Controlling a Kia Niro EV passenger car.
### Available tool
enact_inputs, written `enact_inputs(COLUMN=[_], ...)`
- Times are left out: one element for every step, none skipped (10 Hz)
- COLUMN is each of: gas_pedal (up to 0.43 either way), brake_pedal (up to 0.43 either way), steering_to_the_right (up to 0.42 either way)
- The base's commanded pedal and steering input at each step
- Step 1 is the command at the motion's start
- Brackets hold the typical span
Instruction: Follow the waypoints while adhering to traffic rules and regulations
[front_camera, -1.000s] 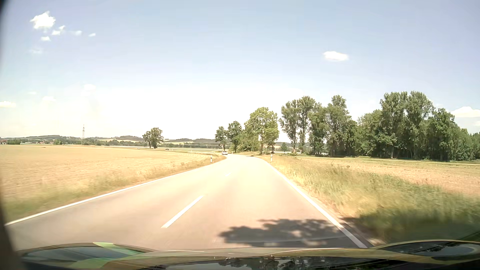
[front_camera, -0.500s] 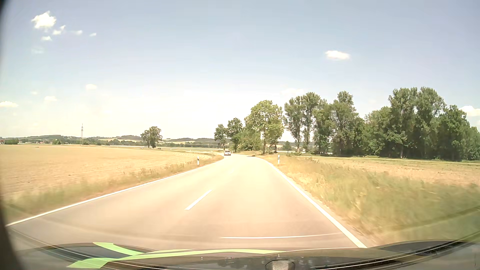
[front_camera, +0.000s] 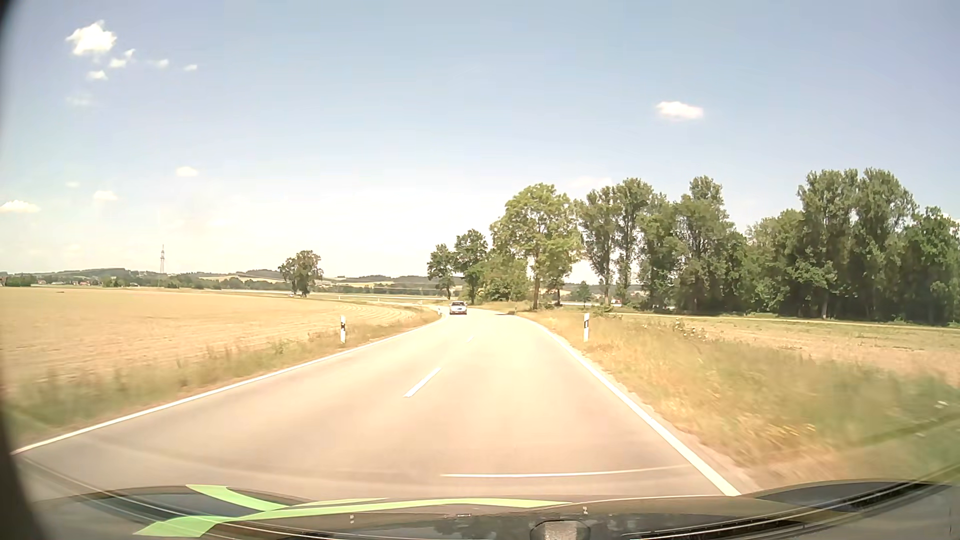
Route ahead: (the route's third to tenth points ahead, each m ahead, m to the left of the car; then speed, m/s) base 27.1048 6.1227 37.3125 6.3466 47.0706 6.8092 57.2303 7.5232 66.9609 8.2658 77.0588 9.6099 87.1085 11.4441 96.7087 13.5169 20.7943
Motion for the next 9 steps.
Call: enact_inputs(gas_pedal=[0.177,0.138,0.118,0.11,0.11,0.11,0.118,0.13,0.138], brake_pedal=[0.0,0.0,0.0,0.0,0.0,0.0,0.0,0.0,0.0], steering_to_the_right=[0.001,0.001,0.001,0.001,0.0,-0.002,-0.003,-0.003,-0.004])
